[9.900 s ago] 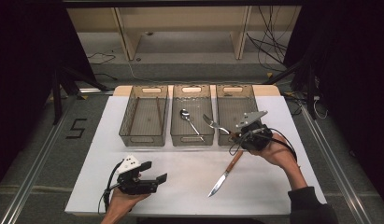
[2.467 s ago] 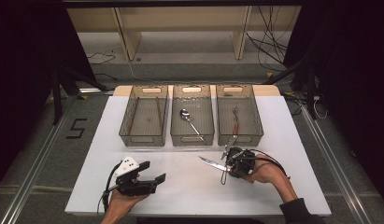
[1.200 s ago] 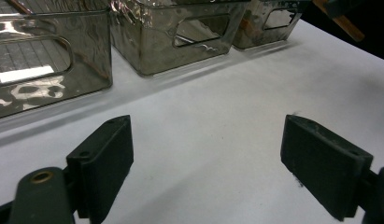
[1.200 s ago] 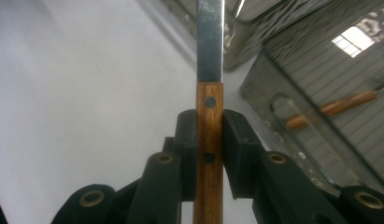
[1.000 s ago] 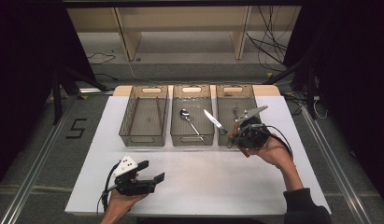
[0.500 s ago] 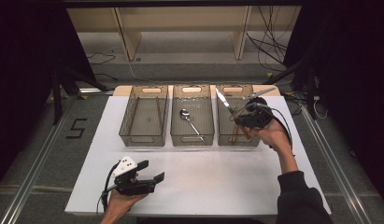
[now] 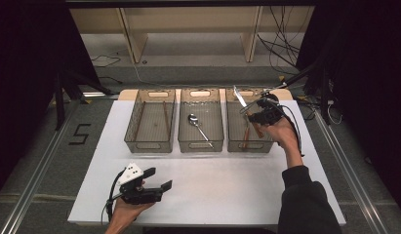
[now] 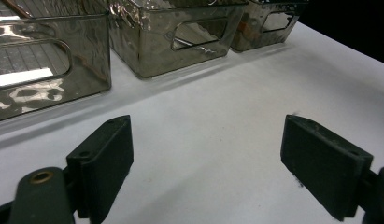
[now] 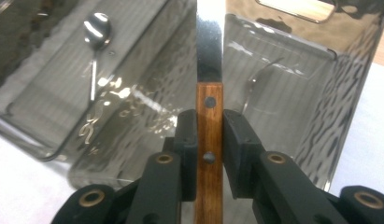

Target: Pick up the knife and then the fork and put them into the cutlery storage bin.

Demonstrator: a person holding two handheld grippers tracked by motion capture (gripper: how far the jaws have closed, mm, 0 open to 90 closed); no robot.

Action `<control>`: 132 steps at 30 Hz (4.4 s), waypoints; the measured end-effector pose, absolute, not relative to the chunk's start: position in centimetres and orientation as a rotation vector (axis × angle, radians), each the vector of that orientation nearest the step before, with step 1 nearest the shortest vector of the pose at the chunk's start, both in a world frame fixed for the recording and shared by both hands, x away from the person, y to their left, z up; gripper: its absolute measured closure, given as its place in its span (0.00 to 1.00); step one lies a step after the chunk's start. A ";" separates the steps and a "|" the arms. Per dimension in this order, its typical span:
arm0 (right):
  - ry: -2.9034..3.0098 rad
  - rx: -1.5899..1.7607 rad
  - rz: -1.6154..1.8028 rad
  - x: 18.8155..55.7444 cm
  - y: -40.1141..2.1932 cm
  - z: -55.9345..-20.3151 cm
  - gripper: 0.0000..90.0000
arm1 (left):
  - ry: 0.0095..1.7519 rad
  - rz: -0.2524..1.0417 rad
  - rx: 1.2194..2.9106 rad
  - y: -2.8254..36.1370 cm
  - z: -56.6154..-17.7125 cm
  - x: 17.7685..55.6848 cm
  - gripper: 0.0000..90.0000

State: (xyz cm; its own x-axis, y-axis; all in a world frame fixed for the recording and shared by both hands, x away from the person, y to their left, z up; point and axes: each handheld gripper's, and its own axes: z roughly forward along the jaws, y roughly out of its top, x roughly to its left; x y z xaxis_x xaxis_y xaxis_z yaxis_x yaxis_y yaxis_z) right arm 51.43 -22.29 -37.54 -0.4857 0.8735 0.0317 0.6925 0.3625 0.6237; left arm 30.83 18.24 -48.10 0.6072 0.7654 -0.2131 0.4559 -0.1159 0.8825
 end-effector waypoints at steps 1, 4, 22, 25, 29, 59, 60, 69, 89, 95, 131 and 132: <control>2.316 1.393 0.837 51.5 -22.3 -37.6 0.86 | 1.001 0.358 1.757 18.2 -48.1 30.8 0.19; 2.306 1.405 0.824 51.7 -22.3 -38.0 0.86 | 1.001 0.358 1.757 18.2 -48.1 30.8 0.19; 2.294 1.463 0.768 52.2 -22.7 -39.7 0.86 | 0.998 0.358 1.762 18.2 -48.1 30.8 0.19; 2.295 1.455 0.763 52.2 -22.7 -39.9 0.86 | 0.998 0.358 1.762 18.2 -48.1 30.8 0.19; 2.295 1.464 0.745 52.2 -22.8 -40.3 0.86 | 0.998 0.358 1.763 18.2 -48.1 30.8 0.19; 2.338 1.351 0.999 47.8 -22.1 -39.2 0.50 | 1.001 0.352 1.769 18.1 -48.2 30.9 0.19; 2.333 1.347 1.007 47.6 -22.1 -39.2 0.50 | 1.003 0.351 1.765 18.0 -48.2 30.9 0.19; 2.325 1.276 1.133 45.1 -21.5 -39.1 0.41 | 0.999 0.353 1.769 18.1 -48.2 30.9 0.19; 2.275 1.139 1.364 39.1 -21.4 -41.6 0.34 | 0.994 0.350 1.777 17.9 -48.2 30.8 0.19; 2.258 1.118 1.401 37.7 -21.9 -42.3 0.33 | 0.993 0.350 1.782 17.9 -48.3 30.8 0.19; 2.203 1.049 1.474 32.0 -23.6 -45.7 0.25 | 0.986 0.339 1.787 18.0 -48.3 30.8 0.19; 2.198 1.045 1.477 31.9 -23.6 -45.8 0.25 | 0.986 0.338 1.787 18.0 -48.3 30.8 0.19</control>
State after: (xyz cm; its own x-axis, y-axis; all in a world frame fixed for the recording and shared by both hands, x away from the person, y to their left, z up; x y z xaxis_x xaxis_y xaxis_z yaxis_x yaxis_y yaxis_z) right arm 31.90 -23.62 -45.77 -0.6934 0.7051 0.1485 0.4039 0.2097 0.8904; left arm 30.81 17.96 -48.27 0.6248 0.7520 -0.2100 0.4648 -0.1421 0.8740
